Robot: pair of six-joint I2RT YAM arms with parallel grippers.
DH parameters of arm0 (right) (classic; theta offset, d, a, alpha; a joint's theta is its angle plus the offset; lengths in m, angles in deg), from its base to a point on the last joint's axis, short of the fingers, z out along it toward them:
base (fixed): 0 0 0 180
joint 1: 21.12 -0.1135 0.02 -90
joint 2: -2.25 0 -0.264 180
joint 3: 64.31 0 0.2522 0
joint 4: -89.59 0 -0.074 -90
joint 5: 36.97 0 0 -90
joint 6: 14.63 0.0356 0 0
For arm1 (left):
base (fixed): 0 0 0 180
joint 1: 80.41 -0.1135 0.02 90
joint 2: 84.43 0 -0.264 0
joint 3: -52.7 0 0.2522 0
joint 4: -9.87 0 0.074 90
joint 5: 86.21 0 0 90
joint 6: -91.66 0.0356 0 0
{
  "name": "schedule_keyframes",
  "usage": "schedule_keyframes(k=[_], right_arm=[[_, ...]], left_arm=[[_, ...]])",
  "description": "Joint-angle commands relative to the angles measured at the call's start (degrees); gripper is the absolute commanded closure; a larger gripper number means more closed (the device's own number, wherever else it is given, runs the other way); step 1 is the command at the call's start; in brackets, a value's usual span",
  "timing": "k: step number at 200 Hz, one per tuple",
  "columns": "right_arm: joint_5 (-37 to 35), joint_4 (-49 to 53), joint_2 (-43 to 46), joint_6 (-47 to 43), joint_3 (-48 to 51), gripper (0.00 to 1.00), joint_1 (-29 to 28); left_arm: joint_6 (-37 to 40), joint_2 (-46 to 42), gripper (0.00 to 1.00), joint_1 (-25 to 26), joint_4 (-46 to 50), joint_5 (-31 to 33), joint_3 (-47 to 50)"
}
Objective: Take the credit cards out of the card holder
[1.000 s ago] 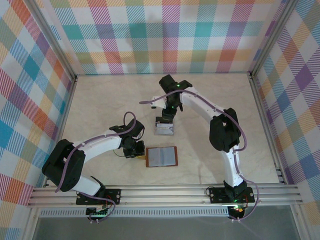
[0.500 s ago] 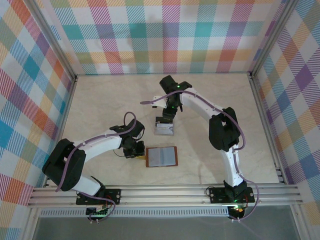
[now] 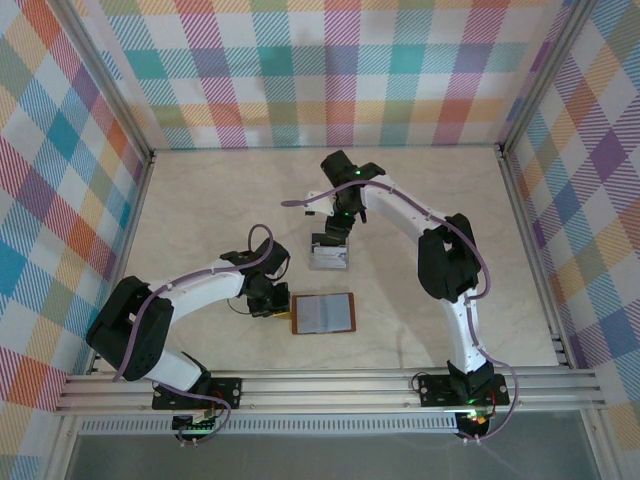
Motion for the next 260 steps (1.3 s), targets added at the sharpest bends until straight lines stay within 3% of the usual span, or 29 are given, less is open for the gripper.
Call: schedule_keyframes(k=[1, 140, 180, 260], right_arm=[[5.0, 1.1, 3.1, 0.9, 1.3, 0.44, 0.1], [0.9, -3.8, 7.5, 1.6, 5.2, 0.42, 0.1], [7.8, 0.2, 8.0, -0.3, 5.7, 0.42, -0.2], [5.1, -0.6, 3.2, -1.8, 5.9, 0.39, -0.7]], left_arm=[[0.7, 0.1, 0.86, -0.7, 0.0, -0.4, -0.6], [0.3, -1.0, 0.86, -0.7, 0.1, -0.2, -0.5], [0.3, -0.6, 0.86, -0.7, -0.2, -0.5, -0.4], [0.4, -0.7, 0.86, -0.7, 0.0, -0.6, -0.2]])
